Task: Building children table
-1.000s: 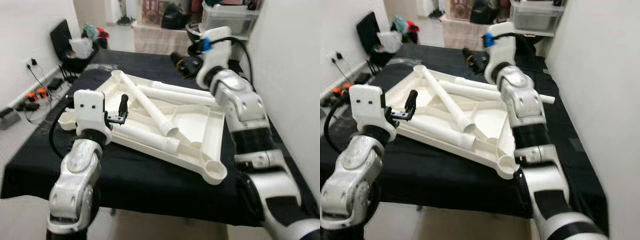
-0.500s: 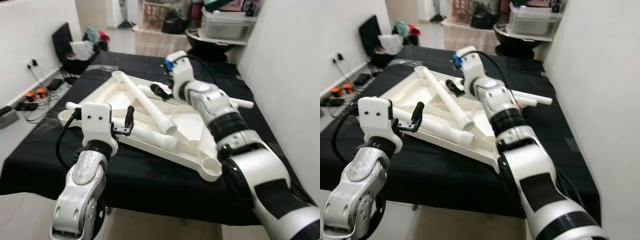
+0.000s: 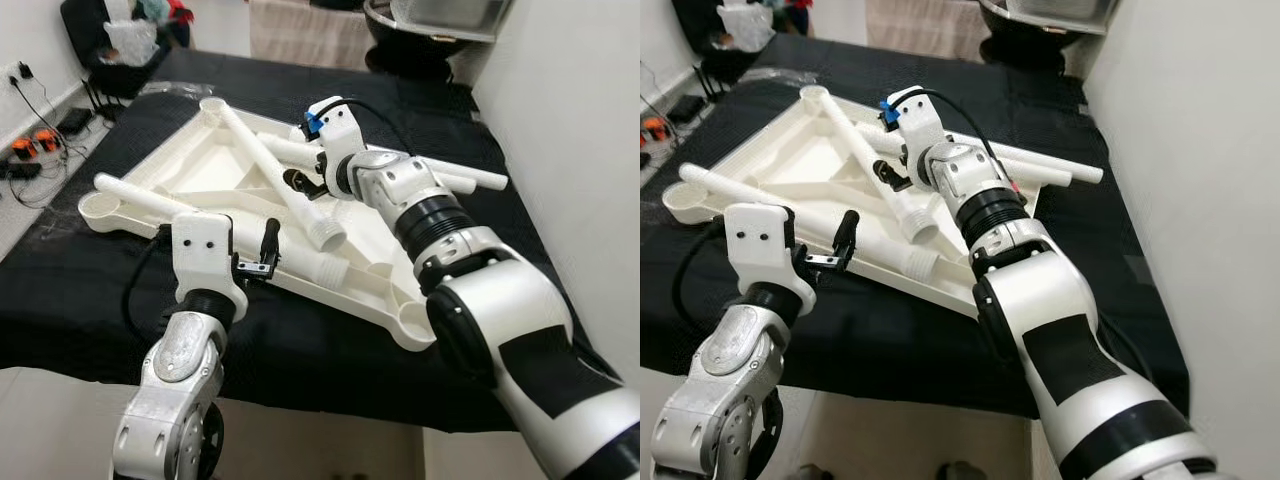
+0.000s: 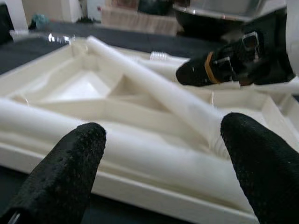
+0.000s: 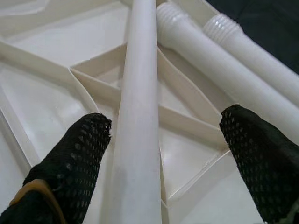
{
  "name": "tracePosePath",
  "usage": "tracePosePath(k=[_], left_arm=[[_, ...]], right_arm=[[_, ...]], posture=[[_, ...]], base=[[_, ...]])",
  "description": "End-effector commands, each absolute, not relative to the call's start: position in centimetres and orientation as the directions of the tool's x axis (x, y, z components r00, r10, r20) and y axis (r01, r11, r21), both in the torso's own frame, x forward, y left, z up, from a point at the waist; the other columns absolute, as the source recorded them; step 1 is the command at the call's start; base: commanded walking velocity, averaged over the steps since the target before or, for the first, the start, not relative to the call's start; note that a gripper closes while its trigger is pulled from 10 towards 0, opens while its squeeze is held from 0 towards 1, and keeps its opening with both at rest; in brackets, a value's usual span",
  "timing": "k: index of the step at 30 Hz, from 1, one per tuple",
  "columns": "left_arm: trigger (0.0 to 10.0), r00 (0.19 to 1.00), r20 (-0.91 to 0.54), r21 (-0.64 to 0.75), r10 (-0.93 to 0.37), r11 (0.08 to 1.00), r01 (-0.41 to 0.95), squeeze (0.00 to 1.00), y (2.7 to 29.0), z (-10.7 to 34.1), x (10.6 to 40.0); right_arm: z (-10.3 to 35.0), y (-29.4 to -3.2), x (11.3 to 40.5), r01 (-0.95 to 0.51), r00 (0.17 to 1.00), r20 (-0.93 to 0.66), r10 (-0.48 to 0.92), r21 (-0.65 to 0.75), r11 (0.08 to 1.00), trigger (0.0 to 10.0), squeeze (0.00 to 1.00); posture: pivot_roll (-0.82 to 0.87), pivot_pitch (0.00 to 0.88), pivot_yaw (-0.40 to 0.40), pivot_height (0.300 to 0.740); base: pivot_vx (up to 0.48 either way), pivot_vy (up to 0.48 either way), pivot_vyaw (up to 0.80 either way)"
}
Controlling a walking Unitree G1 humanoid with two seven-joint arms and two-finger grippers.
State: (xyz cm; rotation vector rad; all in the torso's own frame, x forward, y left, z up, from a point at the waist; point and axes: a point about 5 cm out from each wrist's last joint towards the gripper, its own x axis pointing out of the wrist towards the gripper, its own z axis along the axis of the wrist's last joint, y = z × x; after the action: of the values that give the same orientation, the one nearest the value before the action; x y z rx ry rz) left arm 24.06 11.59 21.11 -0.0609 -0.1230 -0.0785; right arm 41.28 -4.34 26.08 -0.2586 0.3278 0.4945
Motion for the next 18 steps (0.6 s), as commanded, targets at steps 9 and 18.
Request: tracePosePath(k=[9, 18], left_arm=[[10.0, 0.992, 0.093, -0.094, -0.082, 0.991, 0.091, 0.0, 10.7, 20.7, 23.1], [10.0, 0.993, 0.084, -0.135, -0.078, 0.987, 0.089, 0.0, 9.8, 20.7, 22.5]], right_arm=[[25.5, -2.7, 40.7, -0.543, 0.78, -0.44, 0.445, -0.122, 0.831, 10.0, 0.0], [23.9, -1.5, 40.1, -0.565, 0.754, -0.503, 0.422, -0.169, 0.808, 10.0, 0.0]], posture=[[-0.09, 0.253, -0.205, 0.74], [-0.11, 0.269, -0.229, 0.74]], base=[[0.0, 0.0, 0.0], [0.0, 0.0, 0.0]])
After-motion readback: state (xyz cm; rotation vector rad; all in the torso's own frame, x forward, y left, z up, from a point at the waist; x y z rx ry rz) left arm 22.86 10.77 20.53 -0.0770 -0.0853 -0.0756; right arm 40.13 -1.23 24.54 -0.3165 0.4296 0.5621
